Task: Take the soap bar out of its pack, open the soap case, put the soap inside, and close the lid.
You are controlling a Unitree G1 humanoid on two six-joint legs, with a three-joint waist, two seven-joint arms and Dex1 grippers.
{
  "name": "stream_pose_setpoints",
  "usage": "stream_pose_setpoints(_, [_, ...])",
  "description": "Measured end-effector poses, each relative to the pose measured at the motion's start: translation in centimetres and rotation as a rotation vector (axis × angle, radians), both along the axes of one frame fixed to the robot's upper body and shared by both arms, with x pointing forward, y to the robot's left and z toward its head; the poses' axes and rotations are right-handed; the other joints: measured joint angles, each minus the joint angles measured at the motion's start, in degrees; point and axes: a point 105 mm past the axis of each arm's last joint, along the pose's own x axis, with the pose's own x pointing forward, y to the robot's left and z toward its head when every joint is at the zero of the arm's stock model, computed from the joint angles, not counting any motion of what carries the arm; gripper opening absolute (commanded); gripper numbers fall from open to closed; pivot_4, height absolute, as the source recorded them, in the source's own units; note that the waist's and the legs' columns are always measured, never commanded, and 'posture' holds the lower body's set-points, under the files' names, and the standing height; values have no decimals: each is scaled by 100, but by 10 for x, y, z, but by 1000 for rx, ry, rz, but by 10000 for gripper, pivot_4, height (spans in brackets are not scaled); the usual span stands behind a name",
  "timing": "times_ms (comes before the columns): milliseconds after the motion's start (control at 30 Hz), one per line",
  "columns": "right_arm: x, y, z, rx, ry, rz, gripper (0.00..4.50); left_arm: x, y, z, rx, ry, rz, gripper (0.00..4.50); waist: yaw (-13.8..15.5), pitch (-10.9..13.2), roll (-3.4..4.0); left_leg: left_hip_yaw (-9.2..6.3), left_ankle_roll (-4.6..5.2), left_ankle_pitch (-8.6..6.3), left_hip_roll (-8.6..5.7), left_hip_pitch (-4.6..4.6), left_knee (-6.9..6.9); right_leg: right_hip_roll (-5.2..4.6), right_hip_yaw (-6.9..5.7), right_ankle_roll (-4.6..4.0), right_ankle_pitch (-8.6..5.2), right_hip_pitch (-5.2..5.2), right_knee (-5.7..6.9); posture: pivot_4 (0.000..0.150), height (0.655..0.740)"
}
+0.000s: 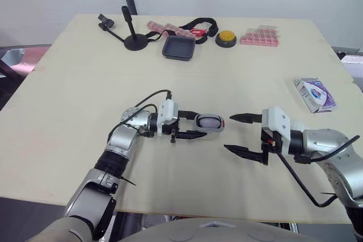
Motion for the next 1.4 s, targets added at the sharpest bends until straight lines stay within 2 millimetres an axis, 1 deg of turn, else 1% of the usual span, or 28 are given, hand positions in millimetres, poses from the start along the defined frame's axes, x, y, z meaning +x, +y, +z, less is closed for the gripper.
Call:
stream_pose_setpoints(67, [0,-2,-4,18,-10,-36,44860,-1,-1,0,3,-11,-5,18667,-11,-1,2,0,0,0,-1,0,-3,-2,-2,0,0,0,-1,1500,7400])
stream_pose_setpoints(133, [2,-10,-6,33,-19,-95,44860,0,-1,0,3,-12,-5,18667,-13,-1,2,0,0,0,-3,-1,-2,-3,-2,0,0,2,-2,1500,7400])
stream_pose_setpoints(200, [5,-25,-6,43,-45,-180,44860,0,-2,0,1,-12,-3,18667,-13,-1,2,0,0,0,-4,-3,-3,-6,-2,0,0,5,-10,1500,7400])
stream_pose_setpoints(267, [7,-45,-5,43,-67,-269,44860,0,-2,0,0,-13,0,18667,-13,-1,2,-1,0,0,-5,-3,-3,-7,-5,0,0,8,-15,1500,7400])
stream_pose_setpoints(333, [4,-71,-7,36,-64,-368,44860,0,-2,0,-2,-9,3,18667,-3,-1,2,-3,3,-2,-5,-2,-5,-9,-9,0,0,14,-23,1500,7400])
stream_pose_setpoints(367, [2,-88,-7,19,-62,-424,44860,0,-3,0,-2,-9,4,18667,-3,-2,3,-4,4,-2,-5,-3,-6,-9,-9,0,0,18,-32,1500,7400])
stream_pose_setpoints(400, [0,-108,-7,-8,-61,-488,44860,0,-2,0,-2,-9,6,18667,-7,-2,4,-4,5,-3,-6,-3,-7,-10,-9,1,0,23,-39,1500,7400])
stream_pose_setpoints(433, [-2,-123,-5,-26,-62,-533,44860,0,-2,0,-1,-9,7,18667,-12,-2,4,-4,5,-3,-6,-3,-7,-11,-9,1,0,25,-42,1500,7400])
stream_pose_setpoints(467, [-3,-132,-3,-32,-65,-561,44860,0,-2,0,0,-9,8,18667,-15,-2,4,-4,5,-3,-6,-3,-7,-11,-10,1,0,27,-46,1500,7400])
stream_pose_setpoints(500, [-9,-160,4,-58,-73,-650,44860,1,-1,0,1,-9,10,18667,-20,-3,4,-4,5,-3,-6,-3,-9,-11,-9,1,0,32,-50,1500,7400])
stream_pose_setpoints(567, [-18,-183,9,-87,-75,-716,44860,1,-1,-1,5,-9,14,18667,-42,-3,4,-5,5,-3,-4,3,-30,-10,-14,1,0,61,-70,1500,7400])
stream_pose_setpoints(633, [-27,-193,5,-108,-47,-737,44860,2,0,-1,5,-9,19,18667,-80,-4,5,-8,5,-3,-4,5,-38,-11,-18,1,0,67,-78,1500,7400])
stream_pose_setpoints(700, [-36,-197,-6,-127,15,-736,44860,2,0,-1,5,-9,22,18667,-114,-4,6,-10,6,-3,-6,5,-38,-12,-19,1,0,72,-84,1500,7400])
stream_pose_setpoints(767, [-41,-202,-13,-148,72,-739,44860,2,0,-1,6,-8,21,18667,-132,-4,7,-10,7,-3,-8,6,-37,-14,-19,1,0,75,-87,1500,7400])
stream_pose_setpoints(867, [-40,-211,-14,-185,113,-746,44860,-1,-1,-1,18,-5,5,18667,-165,-5,9,-13,8,-2,-8,11,-37,-18,-24,2,0,84,-90,1500,7400])
stream_pose_setpoints(967, [-32,-213,-10,-231,151,-708,44860,-3,-2,-2,26,0,-12,18667,-212,-9,15,-15,10,-1,-9,18,-38,-19,-27,2,0,93,-92,1500,7400])
stream_pose_setpoints(1067, [-26,-208,-7,-263,187,-645,44860,-3,-2,-2,29,1,-18,18667,-242,-13,22,-22,10,0,-8,24,-41,-19,-34,2,0,107,-100,1500,7400])
stream_pose_setpoints(1133, [-21,-202,-8,-280,261,-598,44860,-3,-2,-2,32,0,-21,18667,-253,-19,32,-23,13,-2,-9,28,-40,-19,-36,2,0,117,-106,1500,7400])
stream_pose_setpoints(1200, [-14,-197,-4,-290,307,-572,44860,-3,-2,-2,34,0,-24,18667,-254,-22,36,-24,15,-2,-7,29,-37,-19,-38,2,0,119,-106,1500,7400])
stream_pose_setpoints(1333, [0,-190,6,-410,389,-523,44860,-4,-3,-2,36,1,-28,18667,-243,-33,56,-28,17,-1,-6,28,-33,-17,-39,2,0,123,-106,1500,7400])
stream_pose_setpoints(1400, [4,-186,8,-453,432,-507,44860,-4,-4,-2,36,3,-31,18667,-231,-33,56,-32,20,-3,-5,26,-31,-18,-44,2,0,123,-105,1500,7400])
